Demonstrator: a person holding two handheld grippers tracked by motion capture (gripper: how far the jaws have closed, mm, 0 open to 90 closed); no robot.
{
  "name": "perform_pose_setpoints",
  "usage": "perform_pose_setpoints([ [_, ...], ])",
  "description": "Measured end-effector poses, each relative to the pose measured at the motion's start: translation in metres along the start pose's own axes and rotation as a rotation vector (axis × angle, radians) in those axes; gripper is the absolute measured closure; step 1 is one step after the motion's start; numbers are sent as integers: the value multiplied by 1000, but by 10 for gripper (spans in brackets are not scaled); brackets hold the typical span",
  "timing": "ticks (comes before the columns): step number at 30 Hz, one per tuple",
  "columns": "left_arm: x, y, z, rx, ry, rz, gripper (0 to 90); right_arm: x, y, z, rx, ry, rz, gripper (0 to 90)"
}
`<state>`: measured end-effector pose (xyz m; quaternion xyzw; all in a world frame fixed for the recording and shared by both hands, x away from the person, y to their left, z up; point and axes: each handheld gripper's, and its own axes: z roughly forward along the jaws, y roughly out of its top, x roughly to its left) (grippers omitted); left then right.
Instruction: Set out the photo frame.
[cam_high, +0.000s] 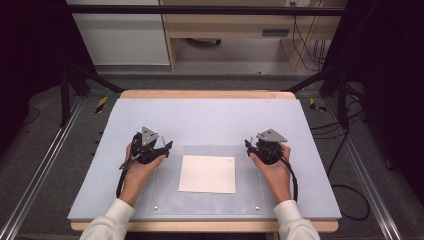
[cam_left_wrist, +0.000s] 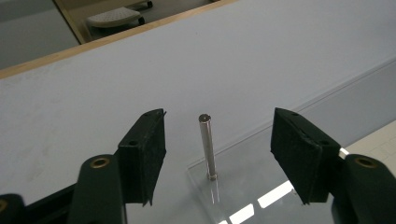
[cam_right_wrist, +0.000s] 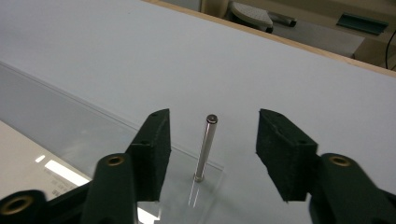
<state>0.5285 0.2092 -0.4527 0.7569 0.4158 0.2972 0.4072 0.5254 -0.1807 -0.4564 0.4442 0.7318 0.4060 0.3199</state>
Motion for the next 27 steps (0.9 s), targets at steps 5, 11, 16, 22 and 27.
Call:
perform_pose_setpoints([
  [5,-2,2,0,-5,-6,5,490,3,5,1,3,3,-19,678],
  [11,-2,2,1,-2,-1,-1,611,3,7,5,37,-10,-12,786],
  [16,0,2,2,3,7,-7,681,4,9,7,50,-12,-13,836],
  [22,4,3,3,6,24,-1,796,4,11,8,59,-8,0,847],
  [27,5,3,4,9,18,1,832,2,14,8,84,1,18,854],
])
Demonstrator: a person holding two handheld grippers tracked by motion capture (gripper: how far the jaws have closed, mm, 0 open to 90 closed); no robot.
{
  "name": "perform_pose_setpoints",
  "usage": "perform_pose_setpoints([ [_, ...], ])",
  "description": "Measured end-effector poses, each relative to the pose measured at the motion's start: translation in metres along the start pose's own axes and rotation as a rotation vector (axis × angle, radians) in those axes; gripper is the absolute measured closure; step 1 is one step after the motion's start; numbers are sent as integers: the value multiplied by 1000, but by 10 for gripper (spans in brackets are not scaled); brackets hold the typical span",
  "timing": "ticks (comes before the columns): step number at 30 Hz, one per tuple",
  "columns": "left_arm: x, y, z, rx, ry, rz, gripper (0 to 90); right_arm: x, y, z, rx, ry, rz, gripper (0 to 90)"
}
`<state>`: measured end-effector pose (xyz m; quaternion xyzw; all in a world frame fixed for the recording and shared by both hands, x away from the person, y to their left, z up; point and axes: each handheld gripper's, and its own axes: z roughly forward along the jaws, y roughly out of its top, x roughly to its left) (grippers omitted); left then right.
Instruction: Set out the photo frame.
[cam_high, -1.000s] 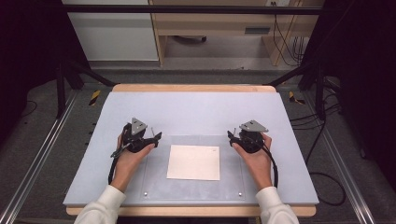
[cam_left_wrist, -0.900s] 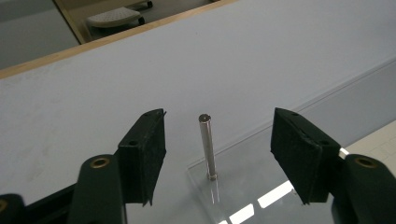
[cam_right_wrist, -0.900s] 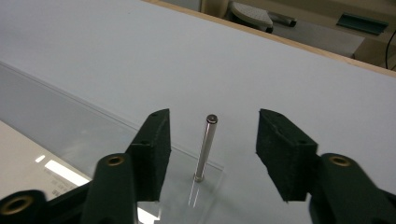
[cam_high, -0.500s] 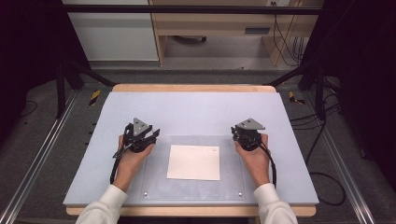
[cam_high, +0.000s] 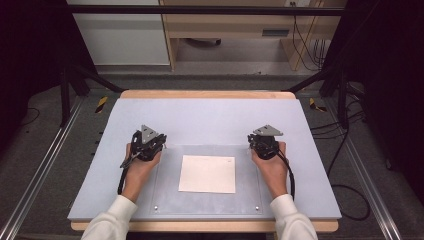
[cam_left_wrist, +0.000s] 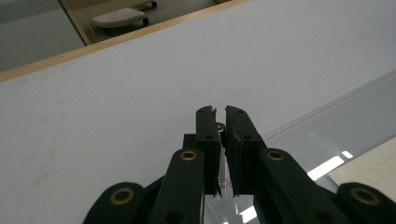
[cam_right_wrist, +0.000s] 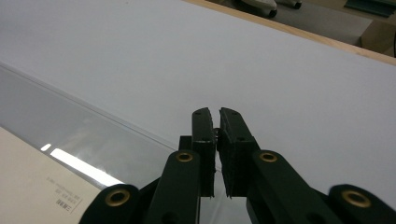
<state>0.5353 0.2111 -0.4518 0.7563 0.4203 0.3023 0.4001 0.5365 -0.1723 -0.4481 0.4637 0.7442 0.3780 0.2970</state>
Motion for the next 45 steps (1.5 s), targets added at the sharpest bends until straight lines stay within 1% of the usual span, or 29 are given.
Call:
perform_pose_setpoints([
  [1,0,1,0,6,-1,3,832,-1,1,0,6,4,-2,855],
  [5,3,6,2,37,-17,-18,838,-1,7,1,52,6,13,858],
  [10,6,8,4,51,-33,-38,844,-3,13,3,91,22,35,861],
  [11,8,9,4,69,-40,-38,845,-4,14,4,99,25,32,862],
  [14,10,14,6,99,-50,-42,847,-5,19,5,136,30,42,862],
  [17,12,16,8,115,-58,-48,849,-7,22,8,156,37,41,862],
  [20,14,19,9,137,-69,-42,849,-8,26,9,179,46,46,861],
  [22,15,20,10,145,-78,-52,850,-8,28,10,191,50,43,861],
  [23,16,21,11,153,-83,-46,850,-9,29,11,198,53,41,861],
  [28,19,24,13,171,-98,-47,850,-13,32,15,211,67,44,862],
  [30,21,25,15,178,-102,-50,850,-14,32,16,216,70,52,862],
  [31,21,25,16,178,-106,-61,849,-15,33,17,216,74,52,862],
  [32,22,26,17,184,-107,-57,849,-15,34,17,221,72,57,862],
  [35,24,27,20,187,-114,-77,848,-18,34,20,219,85,73,861],
  [37,26,28,21,196,-118,-81,847,-20,35,22,219,94,91,861],
  [40,28,29,24,202,-129,-89,846,-23,35,23,218,112,103,860],
  [45,28,29,25,209,-136,-92,847,-24,33,22,204,124,100,857],
])
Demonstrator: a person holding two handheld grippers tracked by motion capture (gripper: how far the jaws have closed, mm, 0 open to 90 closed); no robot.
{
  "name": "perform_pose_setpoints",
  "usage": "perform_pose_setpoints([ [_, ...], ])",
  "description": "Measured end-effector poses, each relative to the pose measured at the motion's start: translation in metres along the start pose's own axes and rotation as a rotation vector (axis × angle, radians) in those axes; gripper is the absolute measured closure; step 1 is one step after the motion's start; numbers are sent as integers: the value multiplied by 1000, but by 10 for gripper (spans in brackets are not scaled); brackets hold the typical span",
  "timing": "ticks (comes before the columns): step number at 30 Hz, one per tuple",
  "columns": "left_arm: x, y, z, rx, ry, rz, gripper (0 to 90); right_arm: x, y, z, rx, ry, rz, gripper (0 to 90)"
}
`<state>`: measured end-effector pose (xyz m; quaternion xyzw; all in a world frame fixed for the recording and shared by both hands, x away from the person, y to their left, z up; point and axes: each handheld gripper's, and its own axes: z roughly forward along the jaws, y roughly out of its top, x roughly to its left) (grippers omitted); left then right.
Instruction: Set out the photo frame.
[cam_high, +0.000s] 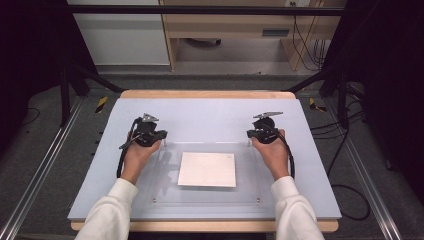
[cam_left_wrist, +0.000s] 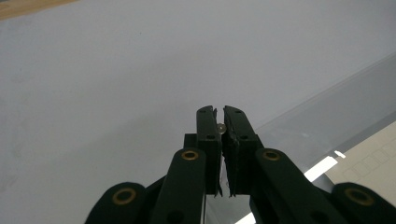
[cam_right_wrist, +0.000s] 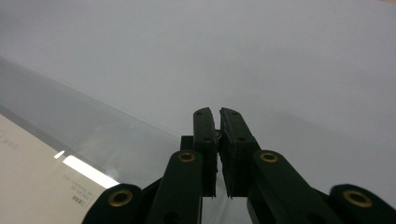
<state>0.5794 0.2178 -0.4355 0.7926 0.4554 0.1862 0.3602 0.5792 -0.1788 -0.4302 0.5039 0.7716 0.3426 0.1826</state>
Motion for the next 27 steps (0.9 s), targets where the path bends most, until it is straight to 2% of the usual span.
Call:
perform_pose_setpoints([
  [10,0,0,1,5,-1,-1,848,2,-3,-2,-22,-5,-18,850],
  [13,0,0,2,6,2,2,848,2,-6,-6,-53,-11,-34,779],
  [15,0,0,2,7,4,5,849,3,-9,-13,-91,-31,-42,689],
  [19,0,2,3,26,14,-4,848,7,-22,-38,-168,-84,-102,574],
  [23,-1,4,4,31,20,-17,848,14,-44,-61,-212,-137,-141,522],
  [27,-1,6,5,51,30,-15,848,21,-68,-79,-243,-142,-173,459],
])
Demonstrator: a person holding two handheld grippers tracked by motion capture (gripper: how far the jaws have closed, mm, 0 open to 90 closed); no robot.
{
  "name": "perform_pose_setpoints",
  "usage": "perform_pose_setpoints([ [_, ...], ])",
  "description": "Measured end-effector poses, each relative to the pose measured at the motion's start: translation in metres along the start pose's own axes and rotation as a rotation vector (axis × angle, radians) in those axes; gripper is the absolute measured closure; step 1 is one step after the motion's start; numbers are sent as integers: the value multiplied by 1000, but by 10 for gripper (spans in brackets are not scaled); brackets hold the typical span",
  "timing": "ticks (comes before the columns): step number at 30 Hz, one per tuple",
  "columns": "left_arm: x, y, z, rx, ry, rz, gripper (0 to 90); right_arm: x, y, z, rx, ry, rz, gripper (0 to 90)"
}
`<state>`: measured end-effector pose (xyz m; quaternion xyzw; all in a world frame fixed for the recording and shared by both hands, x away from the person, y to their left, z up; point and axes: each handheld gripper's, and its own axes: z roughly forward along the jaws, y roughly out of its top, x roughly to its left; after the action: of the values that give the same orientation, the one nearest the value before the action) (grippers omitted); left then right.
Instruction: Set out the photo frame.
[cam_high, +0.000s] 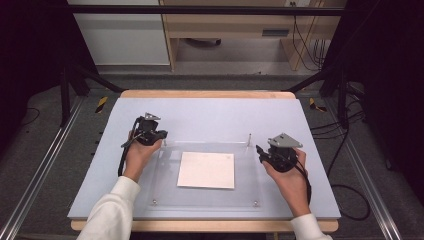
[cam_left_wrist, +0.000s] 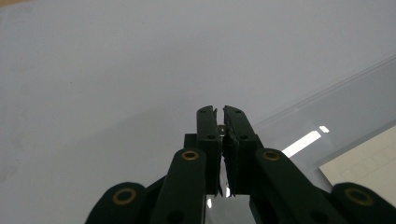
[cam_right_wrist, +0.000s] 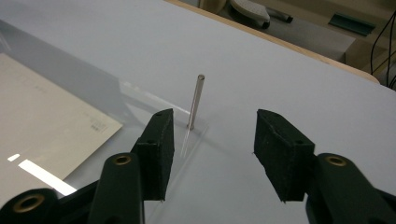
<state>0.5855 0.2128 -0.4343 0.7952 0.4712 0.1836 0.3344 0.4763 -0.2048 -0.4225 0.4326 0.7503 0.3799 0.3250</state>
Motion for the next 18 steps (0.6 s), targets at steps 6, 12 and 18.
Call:
perform_pose_setpoints([
  [6,2,4,2,24,-4,-12,848,11,-32,-35,-59,-11,-75,321],
  [12,2,6,3,32,4,-14,848,19,-63,-66,-42,33,-56,244],
  [18,2,6,3,37,3,-14,848,33,-87,-89,-52,66,-121,159],
])
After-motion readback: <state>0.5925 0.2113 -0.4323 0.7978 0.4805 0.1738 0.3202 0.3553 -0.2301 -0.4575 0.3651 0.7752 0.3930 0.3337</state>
